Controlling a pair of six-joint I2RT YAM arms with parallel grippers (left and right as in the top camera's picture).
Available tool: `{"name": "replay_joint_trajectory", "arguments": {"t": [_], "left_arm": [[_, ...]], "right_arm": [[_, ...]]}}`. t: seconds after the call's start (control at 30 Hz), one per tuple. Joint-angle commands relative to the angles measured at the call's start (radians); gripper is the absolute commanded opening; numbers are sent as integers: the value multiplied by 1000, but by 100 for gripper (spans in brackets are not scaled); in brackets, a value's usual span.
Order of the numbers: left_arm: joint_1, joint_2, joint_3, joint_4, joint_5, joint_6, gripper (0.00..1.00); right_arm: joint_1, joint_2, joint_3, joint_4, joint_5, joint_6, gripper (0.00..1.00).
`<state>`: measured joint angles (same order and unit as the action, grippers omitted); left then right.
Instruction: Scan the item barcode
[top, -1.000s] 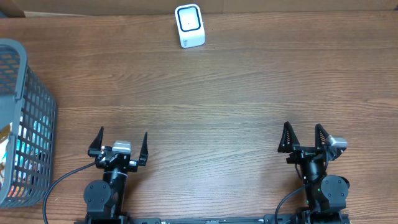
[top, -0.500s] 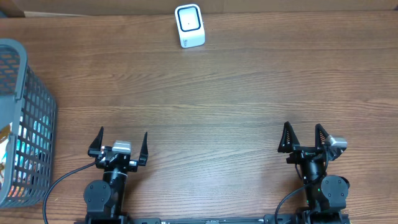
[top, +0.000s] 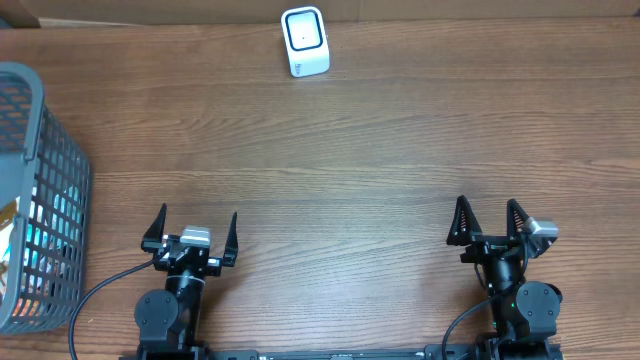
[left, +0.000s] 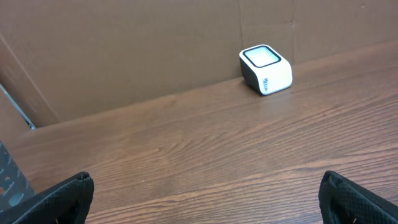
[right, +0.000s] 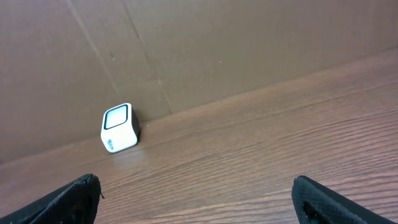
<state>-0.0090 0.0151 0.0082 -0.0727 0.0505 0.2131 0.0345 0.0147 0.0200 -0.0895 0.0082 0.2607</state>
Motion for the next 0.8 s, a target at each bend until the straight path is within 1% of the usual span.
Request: {"name": "replay_joint_trajectory", "arguments": {"t": [0.0,0.1,0.27,0.5,0.67,0.77], "left_arm": [[-3,-10,-3,-3,-7,-15,100],[-3,-10,-3,-3,-6,-24,100],[-3,-10,-3,-3,-7,-88,100],[-3,-10,-3,-2,-10,-114,100],[-3,-9,-3,-3,-10,-172,100],[-3,-9,-3,-3,-10,-177,100]], "right_arm": [[4,-12,-11,8,13,-4,100],[4,-12,-11,8,13,-4,100],[4,-12,-11,8,13,-4,100],[4,-12,-11,8,13,-4,100],[4,-12,-11,8,13,-4,100],[4,-12,-11,8,13,-4,100]]}}
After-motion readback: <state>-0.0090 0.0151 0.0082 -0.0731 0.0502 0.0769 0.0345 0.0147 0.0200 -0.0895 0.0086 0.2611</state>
